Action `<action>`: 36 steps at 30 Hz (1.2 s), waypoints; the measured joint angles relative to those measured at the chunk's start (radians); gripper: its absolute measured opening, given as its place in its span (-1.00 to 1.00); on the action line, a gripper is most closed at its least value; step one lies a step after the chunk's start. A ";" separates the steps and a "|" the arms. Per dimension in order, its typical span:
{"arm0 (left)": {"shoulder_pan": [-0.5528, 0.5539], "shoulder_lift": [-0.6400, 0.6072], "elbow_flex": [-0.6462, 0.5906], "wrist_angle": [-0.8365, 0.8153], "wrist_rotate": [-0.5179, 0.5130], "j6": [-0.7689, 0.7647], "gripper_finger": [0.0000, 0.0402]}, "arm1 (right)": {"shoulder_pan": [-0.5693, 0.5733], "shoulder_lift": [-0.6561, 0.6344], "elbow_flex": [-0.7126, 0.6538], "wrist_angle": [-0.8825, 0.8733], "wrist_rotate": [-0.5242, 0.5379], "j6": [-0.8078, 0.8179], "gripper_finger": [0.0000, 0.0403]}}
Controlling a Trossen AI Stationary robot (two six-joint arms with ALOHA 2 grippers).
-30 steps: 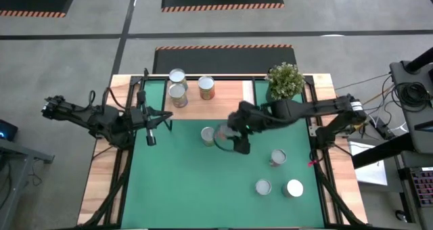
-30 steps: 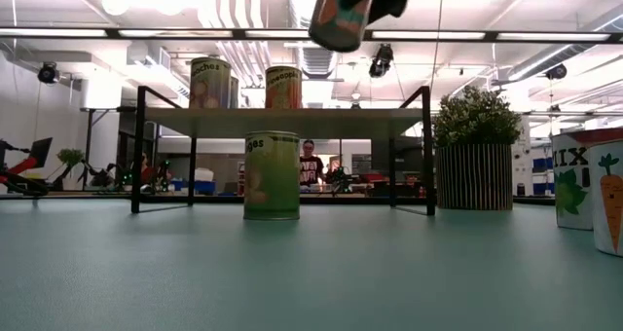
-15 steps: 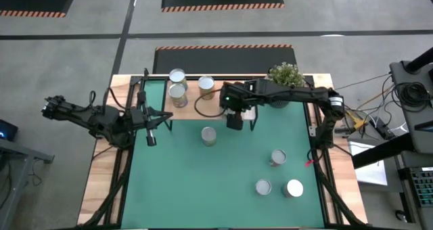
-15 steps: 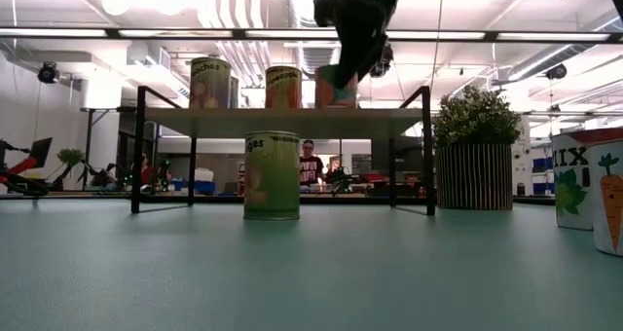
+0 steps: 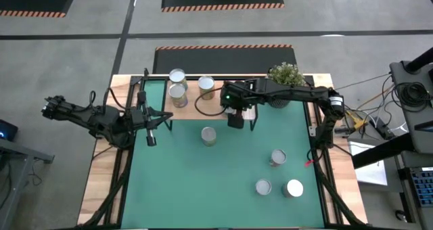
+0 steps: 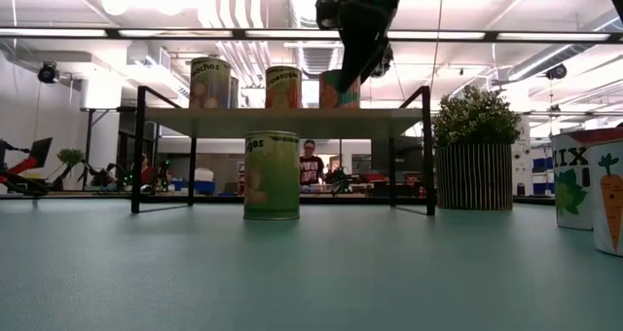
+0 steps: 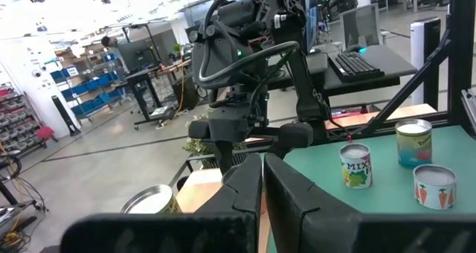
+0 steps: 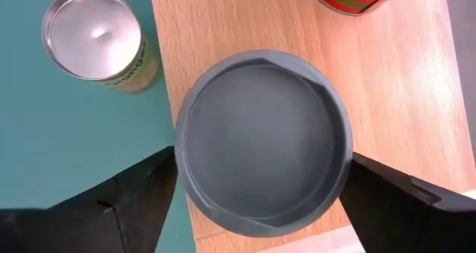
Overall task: Pick and place cans onto a shelf
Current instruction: Put the small canned oranges on the shelf, then adjust the canned pineapples
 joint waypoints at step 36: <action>0.000 0.000 0.000 0.000 0.000 0.003 -1.00 | -0.022 -0.008 0.107 0.274 0.001 -0.179 -0.30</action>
